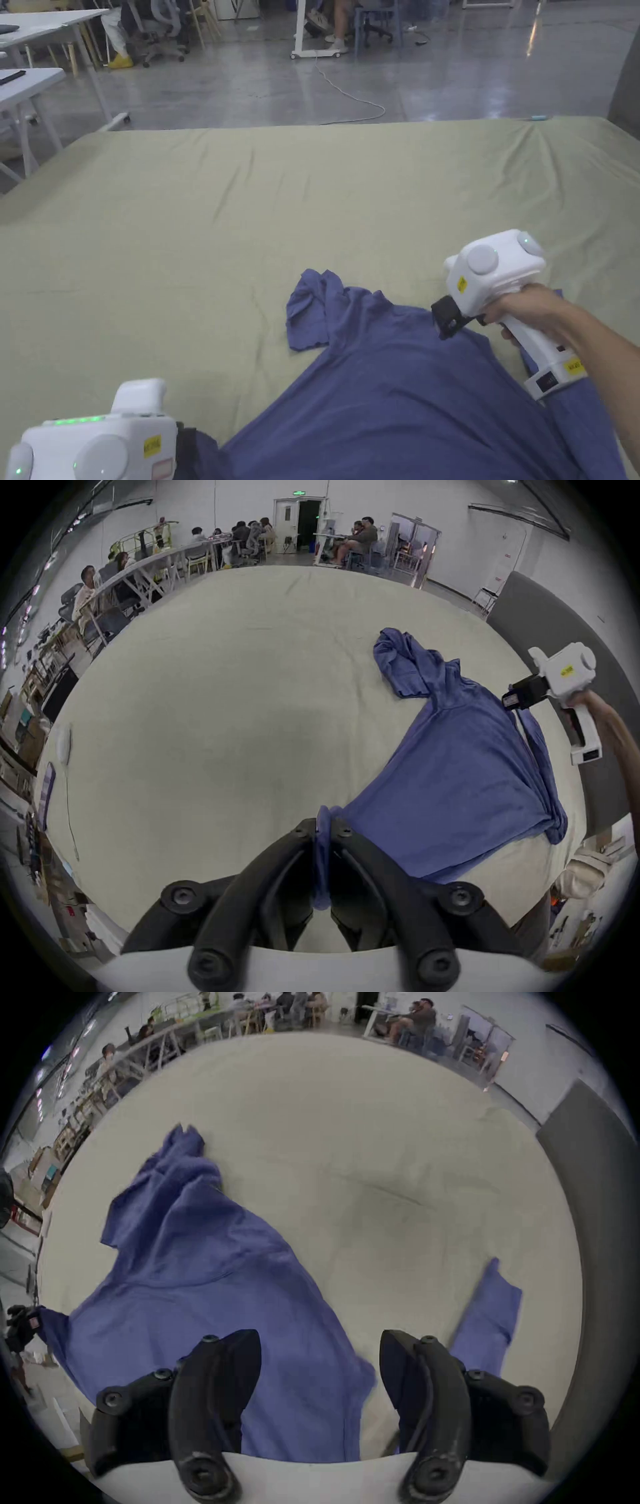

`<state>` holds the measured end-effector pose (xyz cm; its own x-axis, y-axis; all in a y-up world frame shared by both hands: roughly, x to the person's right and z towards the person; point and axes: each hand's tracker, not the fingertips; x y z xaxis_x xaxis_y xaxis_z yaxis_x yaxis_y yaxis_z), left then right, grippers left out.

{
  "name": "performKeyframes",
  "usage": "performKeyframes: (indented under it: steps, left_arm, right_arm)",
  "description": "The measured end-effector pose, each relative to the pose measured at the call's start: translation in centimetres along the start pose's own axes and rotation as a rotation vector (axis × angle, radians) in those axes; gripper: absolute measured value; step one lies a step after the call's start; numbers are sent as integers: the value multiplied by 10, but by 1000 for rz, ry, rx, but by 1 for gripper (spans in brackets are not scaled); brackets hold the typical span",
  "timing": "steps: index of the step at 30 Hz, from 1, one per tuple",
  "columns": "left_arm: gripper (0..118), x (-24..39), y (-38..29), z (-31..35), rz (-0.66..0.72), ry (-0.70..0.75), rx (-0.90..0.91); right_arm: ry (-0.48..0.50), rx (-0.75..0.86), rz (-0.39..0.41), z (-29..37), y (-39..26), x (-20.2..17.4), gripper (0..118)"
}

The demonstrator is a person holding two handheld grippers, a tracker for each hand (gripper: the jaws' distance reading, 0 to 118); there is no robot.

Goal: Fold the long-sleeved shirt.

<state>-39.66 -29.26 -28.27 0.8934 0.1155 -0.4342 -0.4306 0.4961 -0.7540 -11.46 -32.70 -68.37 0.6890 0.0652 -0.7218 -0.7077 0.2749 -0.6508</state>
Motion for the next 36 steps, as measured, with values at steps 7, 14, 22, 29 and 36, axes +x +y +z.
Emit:
performKeyframes:
  steps: [7, 14, 22, 29, 36]
  left_arm:
    - [1, -7, 7, -15, 10, 14, -20]
    - [1, -5, 4, -19, -15, 48, 26]
    - [1, 6, 114, 8, -80, 56, 244]
    - [1, 69, 265, 111, -160, 69, 516]
    - [1, 125, 394, 230, -153, 60, 742]
  right_arm:
    - [-37, -51, 128, -24, 31, -19, 72]
    - [43, -94, 150, -17, 39, -12, 0]
    - [-52, 120, 131, 84, 38, 20, 0]
    - [-261, 407, -45, 277, 72, 106, 0]
    - [-485, 689, -154, 436, 108, 144, 0]
